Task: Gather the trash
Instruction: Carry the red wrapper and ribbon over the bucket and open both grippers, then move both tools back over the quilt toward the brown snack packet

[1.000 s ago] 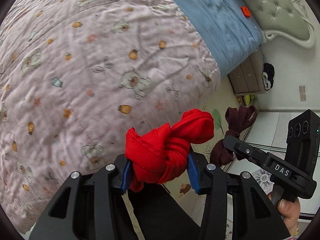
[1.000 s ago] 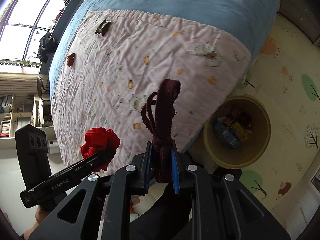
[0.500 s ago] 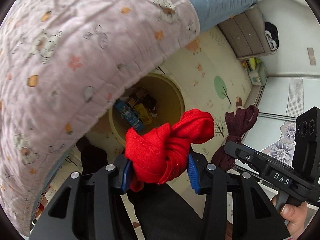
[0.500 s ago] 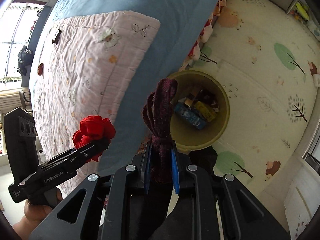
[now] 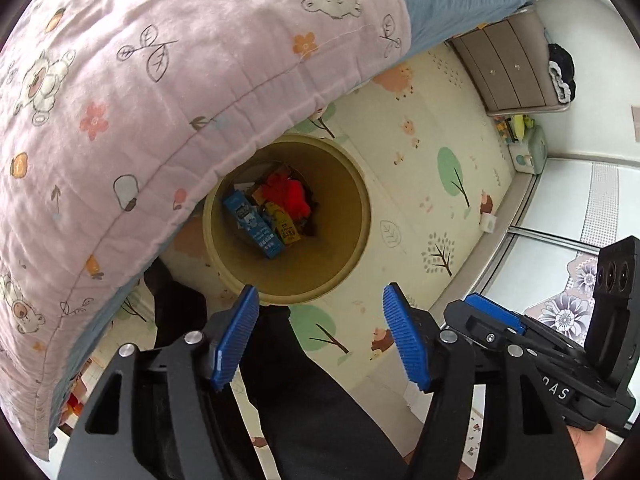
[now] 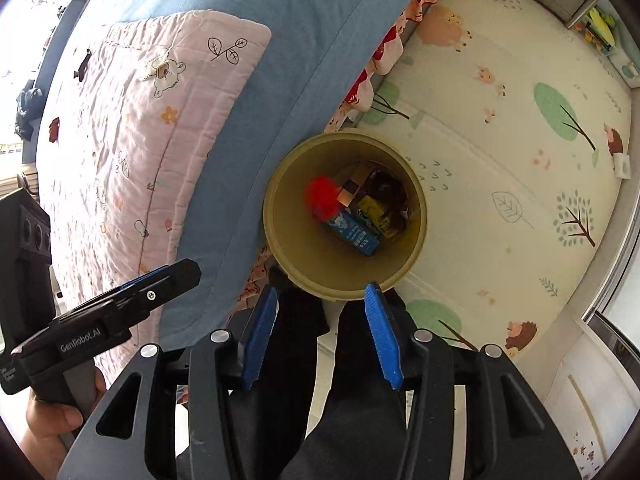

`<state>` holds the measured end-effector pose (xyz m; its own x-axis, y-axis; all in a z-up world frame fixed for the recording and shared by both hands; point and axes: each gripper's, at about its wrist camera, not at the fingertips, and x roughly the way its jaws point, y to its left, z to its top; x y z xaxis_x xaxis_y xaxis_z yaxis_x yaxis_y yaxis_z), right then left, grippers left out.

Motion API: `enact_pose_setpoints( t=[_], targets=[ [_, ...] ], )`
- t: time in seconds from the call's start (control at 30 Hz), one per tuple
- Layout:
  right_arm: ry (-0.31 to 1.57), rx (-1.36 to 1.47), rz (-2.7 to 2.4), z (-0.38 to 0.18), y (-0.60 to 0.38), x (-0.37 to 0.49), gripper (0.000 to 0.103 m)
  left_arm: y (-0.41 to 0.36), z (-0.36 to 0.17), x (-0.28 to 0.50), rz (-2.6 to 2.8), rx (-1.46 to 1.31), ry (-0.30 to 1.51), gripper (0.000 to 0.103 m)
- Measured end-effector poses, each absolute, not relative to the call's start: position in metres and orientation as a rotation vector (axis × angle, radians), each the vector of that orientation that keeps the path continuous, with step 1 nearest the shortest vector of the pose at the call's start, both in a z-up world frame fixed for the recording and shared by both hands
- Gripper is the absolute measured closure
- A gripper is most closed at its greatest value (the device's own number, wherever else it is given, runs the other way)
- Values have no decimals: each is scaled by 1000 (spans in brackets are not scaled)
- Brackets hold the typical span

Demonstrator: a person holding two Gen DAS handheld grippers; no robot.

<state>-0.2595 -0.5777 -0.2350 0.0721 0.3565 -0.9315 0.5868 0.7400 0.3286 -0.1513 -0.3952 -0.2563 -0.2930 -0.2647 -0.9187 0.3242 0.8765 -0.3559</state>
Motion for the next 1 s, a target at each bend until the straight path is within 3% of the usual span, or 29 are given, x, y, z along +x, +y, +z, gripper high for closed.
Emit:
enact_pose_setpoints(
  t=[0.5,0.93,1.0],
  targets=[
    [1456,839,-155,-193,-553,-225,57,-361,-217,-126,-579,0,1704,38],
    [1329,743,-3,-124,-441,-96,57,-235,-147,-39,-499,-113,1544,38],
    [1313,712,20,-116,-421,-74,57,-211,-137,-20,-471,-124,1511,26]
  ],
)
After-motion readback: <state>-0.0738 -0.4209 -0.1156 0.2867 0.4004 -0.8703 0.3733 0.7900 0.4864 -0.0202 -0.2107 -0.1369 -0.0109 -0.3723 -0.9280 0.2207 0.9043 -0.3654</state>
